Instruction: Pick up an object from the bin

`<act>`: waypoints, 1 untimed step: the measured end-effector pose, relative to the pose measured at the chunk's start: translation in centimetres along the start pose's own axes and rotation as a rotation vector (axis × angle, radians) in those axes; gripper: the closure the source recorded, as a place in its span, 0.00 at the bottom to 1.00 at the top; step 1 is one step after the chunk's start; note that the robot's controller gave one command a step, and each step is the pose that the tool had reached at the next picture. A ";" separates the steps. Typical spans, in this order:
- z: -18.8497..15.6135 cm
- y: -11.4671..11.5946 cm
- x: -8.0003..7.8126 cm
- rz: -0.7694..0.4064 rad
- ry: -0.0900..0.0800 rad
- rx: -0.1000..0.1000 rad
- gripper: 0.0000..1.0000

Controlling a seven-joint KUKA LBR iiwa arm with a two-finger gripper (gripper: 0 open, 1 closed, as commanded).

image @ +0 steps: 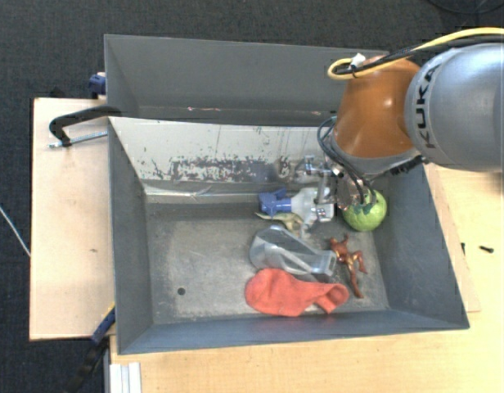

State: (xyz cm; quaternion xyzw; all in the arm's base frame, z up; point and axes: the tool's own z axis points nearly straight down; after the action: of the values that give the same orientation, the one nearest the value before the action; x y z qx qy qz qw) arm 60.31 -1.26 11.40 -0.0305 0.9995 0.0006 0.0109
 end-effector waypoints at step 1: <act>0.0 1.9 0.6 0.229 0.013 0.003 0.00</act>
Offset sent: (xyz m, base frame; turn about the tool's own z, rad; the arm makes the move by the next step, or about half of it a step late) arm -0.0055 0.0317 -0.0440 0.2229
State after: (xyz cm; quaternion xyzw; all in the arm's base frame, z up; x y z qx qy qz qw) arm 59.55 0.58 11.37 0.0840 0.9965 0.0003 0.0044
